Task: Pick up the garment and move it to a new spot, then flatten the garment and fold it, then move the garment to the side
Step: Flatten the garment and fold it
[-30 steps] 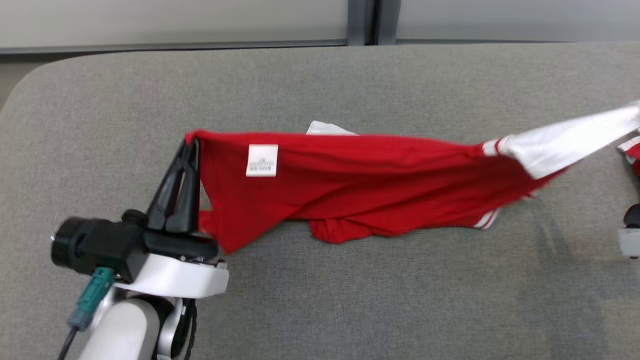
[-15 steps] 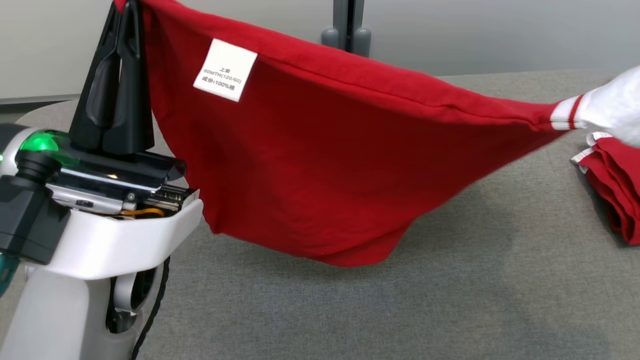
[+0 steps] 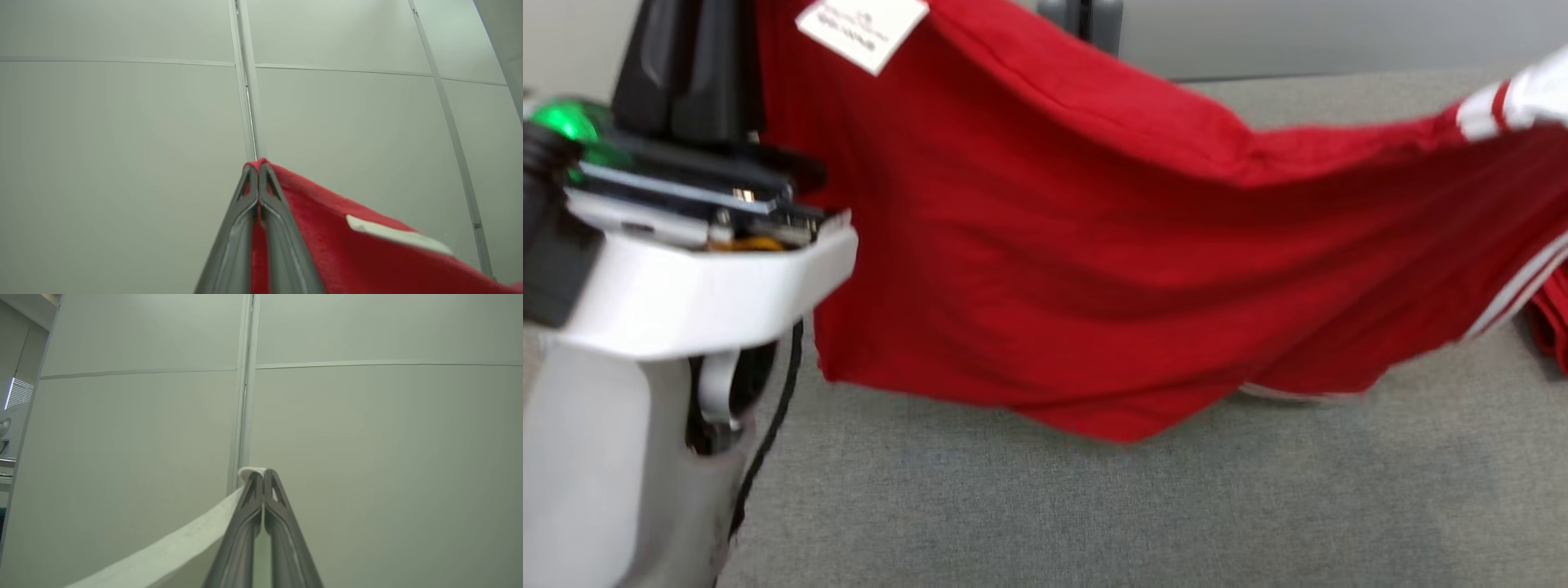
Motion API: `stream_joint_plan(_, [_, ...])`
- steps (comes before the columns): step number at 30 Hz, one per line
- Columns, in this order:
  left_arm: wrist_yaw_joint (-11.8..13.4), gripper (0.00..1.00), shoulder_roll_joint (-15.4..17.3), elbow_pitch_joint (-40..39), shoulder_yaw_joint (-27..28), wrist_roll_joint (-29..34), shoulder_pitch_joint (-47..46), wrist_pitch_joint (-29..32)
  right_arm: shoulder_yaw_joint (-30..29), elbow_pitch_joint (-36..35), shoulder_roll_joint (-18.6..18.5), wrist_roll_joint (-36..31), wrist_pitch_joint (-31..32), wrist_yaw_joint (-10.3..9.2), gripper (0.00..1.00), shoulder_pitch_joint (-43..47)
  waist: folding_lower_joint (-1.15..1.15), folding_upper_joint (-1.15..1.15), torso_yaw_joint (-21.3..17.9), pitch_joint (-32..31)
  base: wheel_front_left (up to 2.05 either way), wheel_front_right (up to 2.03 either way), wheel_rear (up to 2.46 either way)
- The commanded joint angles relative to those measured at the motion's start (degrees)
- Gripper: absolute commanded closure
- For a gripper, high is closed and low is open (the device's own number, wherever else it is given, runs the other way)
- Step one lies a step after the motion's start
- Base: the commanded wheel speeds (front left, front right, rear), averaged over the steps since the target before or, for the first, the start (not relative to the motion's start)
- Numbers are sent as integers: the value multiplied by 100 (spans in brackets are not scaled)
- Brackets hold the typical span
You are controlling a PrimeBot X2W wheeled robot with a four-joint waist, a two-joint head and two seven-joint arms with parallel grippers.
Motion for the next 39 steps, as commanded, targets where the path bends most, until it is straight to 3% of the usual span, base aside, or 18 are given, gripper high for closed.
stream_joint_plan(1, [-47, 100, -19, 123, 9, -42, -376, 30, 58, 125, -15, 81, 15, 0, 100, -367, 0, 0, -12, 420, 0, 0, 0])
stream_joint_plan(12, [-315, 100, -372, 2267, 127, -247, -3008, -242, 1113, 1972, -232, 555, -167, 0, 100, -3375, 0, 0, 27, 1538, 0, 0, 0])
stream_joint_plan(21, [-432, 100, -461, 4913, 372, -341, -4733, -1017, 2288, 4518, 216, 868, -1135, 0, 100, -5762, 0, 0, -49, 1563, 0, 0, 0])
stream_joint_plan(29, [-728, 100, -571, 7052, 306, -491, -4843, -1267, 3403, 6454, 621, 1337, -1521, 0, 100, -5884, 0, 0, -122, 1555, 0, 0, 0])
stream_joint_plan(39, [-1043, 100, -768, 8513, 421, -806, -3836, -1402, 4468, 7347, 837, 2027, -1959, 0, 100, -4483, 0, 0, -195, 1852, 0, 0, 0])
